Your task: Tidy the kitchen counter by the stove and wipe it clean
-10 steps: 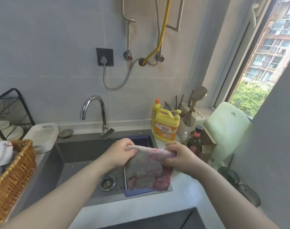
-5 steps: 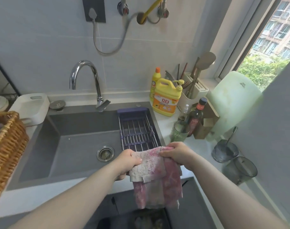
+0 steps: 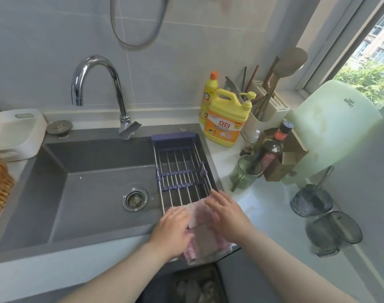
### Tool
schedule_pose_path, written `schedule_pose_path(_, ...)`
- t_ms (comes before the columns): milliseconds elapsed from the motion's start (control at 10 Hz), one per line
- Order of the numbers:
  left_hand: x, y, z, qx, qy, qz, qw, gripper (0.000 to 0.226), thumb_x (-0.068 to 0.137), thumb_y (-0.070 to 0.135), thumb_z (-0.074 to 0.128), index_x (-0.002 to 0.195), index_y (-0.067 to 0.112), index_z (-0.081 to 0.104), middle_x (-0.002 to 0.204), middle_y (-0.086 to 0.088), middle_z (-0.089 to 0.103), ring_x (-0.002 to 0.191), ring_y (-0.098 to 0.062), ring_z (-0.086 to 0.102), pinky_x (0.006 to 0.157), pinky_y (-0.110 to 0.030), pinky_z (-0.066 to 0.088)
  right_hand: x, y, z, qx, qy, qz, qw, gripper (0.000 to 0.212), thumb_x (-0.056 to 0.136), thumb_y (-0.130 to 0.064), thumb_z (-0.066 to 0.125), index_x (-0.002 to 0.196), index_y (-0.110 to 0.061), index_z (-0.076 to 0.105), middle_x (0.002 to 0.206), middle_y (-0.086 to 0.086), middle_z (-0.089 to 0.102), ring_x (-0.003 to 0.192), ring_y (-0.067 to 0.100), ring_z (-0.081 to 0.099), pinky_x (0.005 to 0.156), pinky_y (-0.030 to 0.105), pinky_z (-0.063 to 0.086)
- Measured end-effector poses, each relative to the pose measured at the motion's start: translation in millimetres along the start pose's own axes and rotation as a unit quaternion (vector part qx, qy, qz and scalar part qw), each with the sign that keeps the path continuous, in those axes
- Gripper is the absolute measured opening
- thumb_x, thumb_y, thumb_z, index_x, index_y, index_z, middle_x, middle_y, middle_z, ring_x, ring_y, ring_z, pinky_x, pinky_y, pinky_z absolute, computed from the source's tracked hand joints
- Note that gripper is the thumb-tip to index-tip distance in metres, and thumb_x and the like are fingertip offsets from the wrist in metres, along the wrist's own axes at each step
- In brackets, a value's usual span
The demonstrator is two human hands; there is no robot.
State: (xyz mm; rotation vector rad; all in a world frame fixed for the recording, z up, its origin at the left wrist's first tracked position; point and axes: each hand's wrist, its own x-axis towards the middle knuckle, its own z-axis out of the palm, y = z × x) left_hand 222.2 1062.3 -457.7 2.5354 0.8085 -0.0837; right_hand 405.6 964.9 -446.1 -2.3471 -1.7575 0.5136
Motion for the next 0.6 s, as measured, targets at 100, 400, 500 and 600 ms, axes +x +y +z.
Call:
schedule_pose_path(100,0,-1,11,0.033,-0.036,-0.007,0.999,0.085,0.088,0.05,0.06,0.154,0.021,0.016,0.163,0.003,0.005,0.15,-0.012,0.001,0.12,-0.034,-0.005,-10,9,3,0.054,-0.085,0.004,0.995,0.087,0.079,-0.028,0.074,0.153,-0.021,0.028,0.162,-0.011,0.001,0.146,0.0,-0.004,0.119,0.03,0.024)
schedule_pose_path(400,2,-2,6,0.044,-0.065,-0.013,0.997,0.094,0.081,0.051,0.067,0.155,0.024,0.014,0.163,0.003,0.002,0.15,-0.012,-0.001,0.12,-0.042,-0.006,-15,-3,9,-0.026,-0.095,0.025,0.995,0.091,0.082,-0.037,0.066,0.155,-0.018,0.014,0.163,-0.005,0.003,0.151,0.012,-0.004,0.12,0.03,0.018)
schedule_pose_path(500,-7,-5,-11,-0.054,-0.072,-0.029,0.996,0.093,0.078,0.048,0.071,0.154,0.024,0.021,0.163,0.004,0.008,0.149,-0.011,0.005,0.122,-0.038,0.005,-16,-9,3,0.065,-0.083,0.071,0.992,0.061,0.085,-0.027,0.054,0.143,-0.023,0.037,0.15,-0.008,0.036,0.134,0.015,0.04,0.108,0.034,0.04)
schedule_pose_path(600,-25,-16,-42,-0.166,-0.013,-0.058,0.984,0.084,0.079,0.044,0.072,0.15,0.025,0.032,0.16,0.008,0.021,0.147,-0.005,0.014,0.118,-0.023,0.013,-20,-20,-8,0.133,-0.018,0.115,0.984,0.04,0.091,-0.026,0.048,0.131,-0.025,0.052,0.128,-0.008,0.056,0.117,0.013,0.054,0.102,0.032,0.044)
